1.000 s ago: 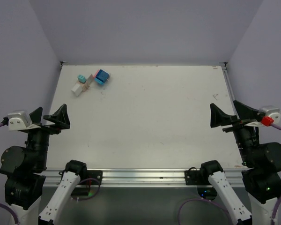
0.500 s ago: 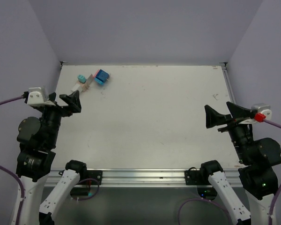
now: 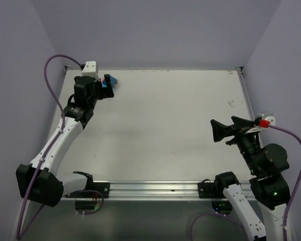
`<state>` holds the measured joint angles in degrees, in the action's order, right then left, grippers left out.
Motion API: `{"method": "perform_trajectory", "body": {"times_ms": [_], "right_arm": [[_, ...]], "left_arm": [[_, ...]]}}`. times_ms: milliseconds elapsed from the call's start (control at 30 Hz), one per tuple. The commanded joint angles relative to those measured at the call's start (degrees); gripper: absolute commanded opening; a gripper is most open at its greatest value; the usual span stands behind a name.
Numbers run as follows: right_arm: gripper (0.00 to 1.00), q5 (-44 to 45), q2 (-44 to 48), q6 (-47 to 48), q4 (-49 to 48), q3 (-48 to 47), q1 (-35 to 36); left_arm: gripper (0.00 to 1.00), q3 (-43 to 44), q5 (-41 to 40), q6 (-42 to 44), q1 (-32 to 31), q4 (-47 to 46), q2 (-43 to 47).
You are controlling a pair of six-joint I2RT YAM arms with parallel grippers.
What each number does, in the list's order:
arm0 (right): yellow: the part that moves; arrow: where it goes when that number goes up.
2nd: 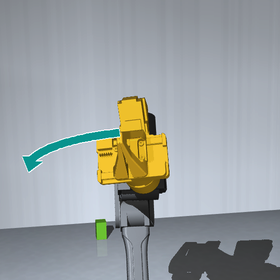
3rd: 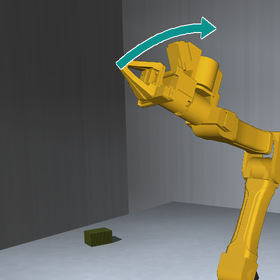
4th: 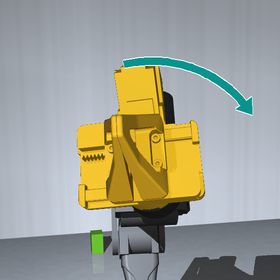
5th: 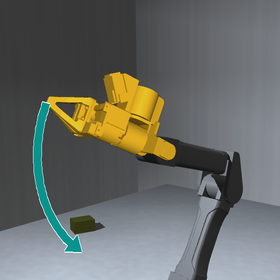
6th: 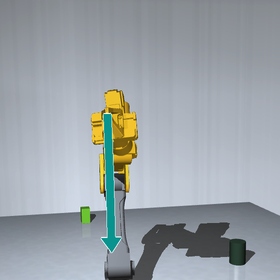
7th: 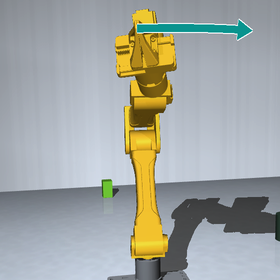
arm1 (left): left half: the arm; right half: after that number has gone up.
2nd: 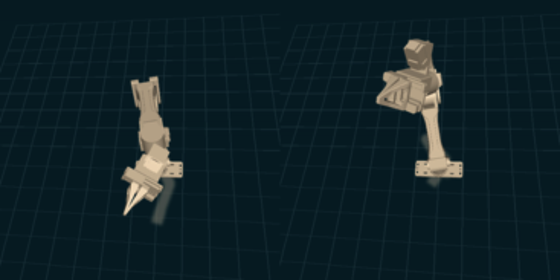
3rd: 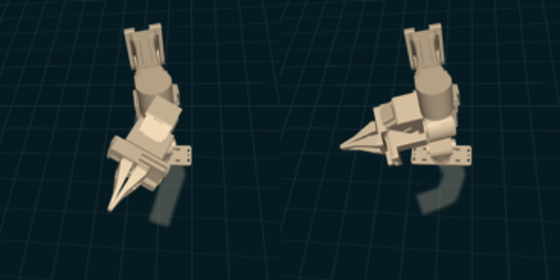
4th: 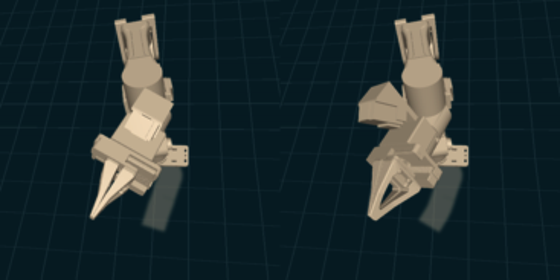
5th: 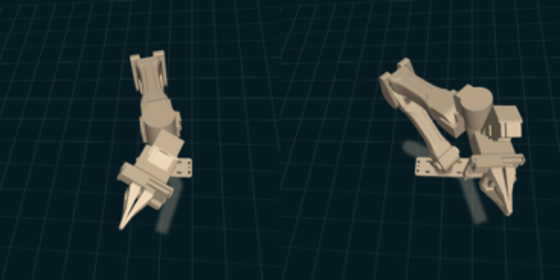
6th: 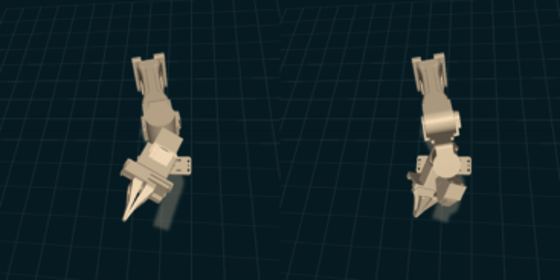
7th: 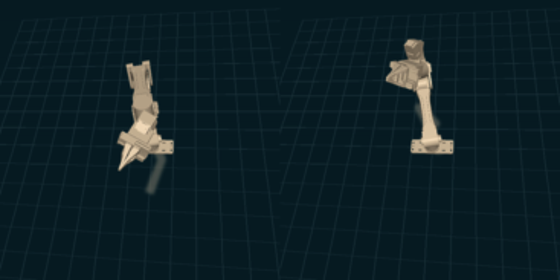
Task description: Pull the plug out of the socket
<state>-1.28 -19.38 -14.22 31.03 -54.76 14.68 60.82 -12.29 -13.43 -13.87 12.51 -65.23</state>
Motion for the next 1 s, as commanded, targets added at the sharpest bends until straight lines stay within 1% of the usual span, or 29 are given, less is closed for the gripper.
{"method": "perform_trajectory", "body": {"times_ms": [0,33,100,133,200,233,367,400,500,633,767,967], "right_arm": [[0.99,-1.0,0.9,-1.3,0.7,1.7,0.2],[0.99,-1.4,1.1,-1.4,0.5,2.0,0.2],[0.99,-1.6,0.8,-2.0,0.0,3.0,0.2],[0.99,-2.1,0.8,-2.1,-0.1,3.3,0.2],[0.99,-2.4,0.7,-2.4,-0.5,3.8,0.2],[0.99,-2.5,0.5,-2.5,-0.6,4.1,0.2],[0.99,-3.6,0.0,-3.2,-0.6,5.3,0.3],[0.99,-3.9,0.1,-3.4,-1.0,5.6,0.2],[0.99,-5.0,-0.3,-4.2,-1.8,7.0,0.3],[0.99,-5.6,-1.6,-4.2,-2.2,7.6,0.3],[0.99,-4.9,-2.0,-4.7,-3.2,9.1,0.2],[0.99,-5.8,-3.4,-5.3,-4.1,9.1,0.3]], "left_arm": [[1.0,4.8,-1.2,3.9,0.1,-8.3,-6.5],[1.0,5.6,-1.2,4.5,0.4,-8.6,-10.3],[1.0,8.9,-1.4,5.0,1.2,-8.7,-14.3],[1.0,9.9,-1.3,5.0,2.5,-8.7,-18.1],[1.0,12.9,-1.4,4.8,4.1,-8.7,-21.4],[1.0,13.8,-1.8,5.0,5.5,-8.9,-24.5],[1.0,19.2,-4.0,8.1,8.8,-8.1,-31.6],[1.0,21.8,-4.2,9.4,9.8,-7.6,-34.3],[1.0,26.2,-2.6,11.4,11.7,-5.7,-39.2],[1.0,29.9,0.5,13.1,13.7,-4.3,-43.9],[1.0,32.8,2.4,12.8,16.2,-3.2,-47.7],[1.0,34.7,5.7,12.6,19.1,-2.4,-52.1]]}}
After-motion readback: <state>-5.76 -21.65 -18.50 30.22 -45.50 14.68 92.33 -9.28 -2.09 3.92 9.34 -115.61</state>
